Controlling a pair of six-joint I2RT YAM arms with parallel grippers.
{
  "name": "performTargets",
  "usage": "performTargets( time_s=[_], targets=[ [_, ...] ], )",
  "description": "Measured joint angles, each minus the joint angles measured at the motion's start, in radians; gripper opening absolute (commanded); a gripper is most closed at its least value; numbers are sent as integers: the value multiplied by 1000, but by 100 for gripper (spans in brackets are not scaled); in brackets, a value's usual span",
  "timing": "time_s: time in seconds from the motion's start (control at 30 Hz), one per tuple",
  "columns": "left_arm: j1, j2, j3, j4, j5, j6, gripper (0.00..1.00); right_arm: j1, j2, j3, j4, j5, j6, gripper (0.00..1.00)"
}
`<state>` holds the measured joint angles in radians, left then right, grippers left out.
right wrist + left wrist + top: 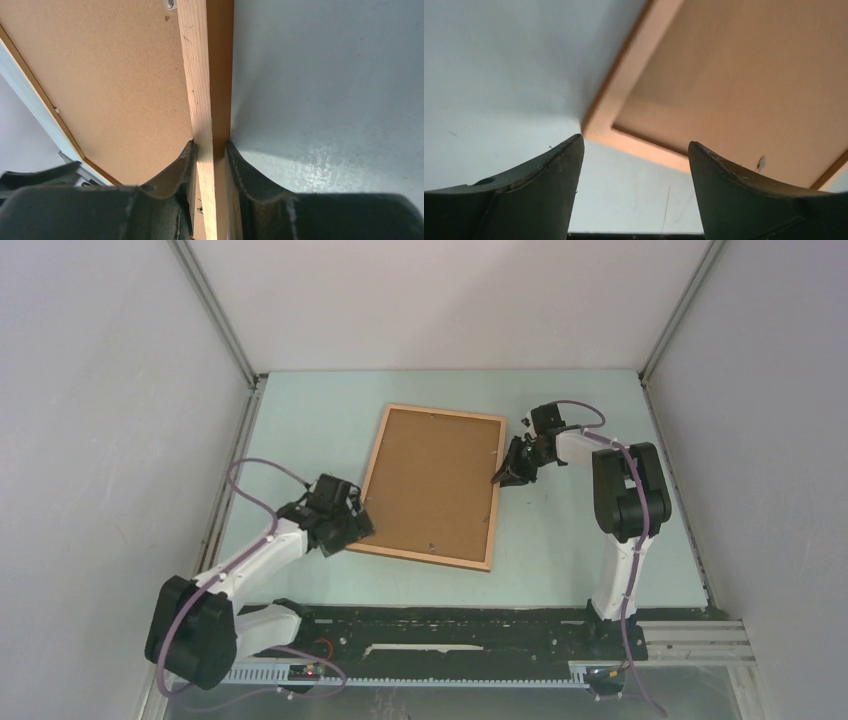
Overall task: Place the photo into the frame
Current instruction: Install the photo frame at the center of the board, then adjust the photo frame at the center of the board.
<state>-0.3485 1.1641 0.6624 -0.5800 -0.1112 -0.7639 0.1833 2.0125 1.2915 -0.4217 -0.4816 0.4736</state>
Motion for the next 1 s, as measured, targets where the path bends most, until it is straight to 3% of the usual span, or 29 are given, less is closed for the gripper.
performTargets(
  time_s=[0.27, 0.43, 0.6, 0.8, 1.0],
  targets=[
    [-278, -109, -150, 62, 42, -366, 78, 0, 0, 0, 0, 0, 0, 17],
    [-338, -81, -172, 194, 47, -480, 79, 0, 0, 0, 0, 1, 0, 15],
    [-339, 68, -119, 249, 62, -484, 80, 0, 0, 0, 0, 2, 0, 13],
    [-303, 198, -4, 206, 106, -403, 81, -2, -8, -14, 14, 6, 4, 12],
    [-197, 254, 50, 196, 132, -295, 81, 32, -148, -196, 105, 100, 41, 12]
  ],
)
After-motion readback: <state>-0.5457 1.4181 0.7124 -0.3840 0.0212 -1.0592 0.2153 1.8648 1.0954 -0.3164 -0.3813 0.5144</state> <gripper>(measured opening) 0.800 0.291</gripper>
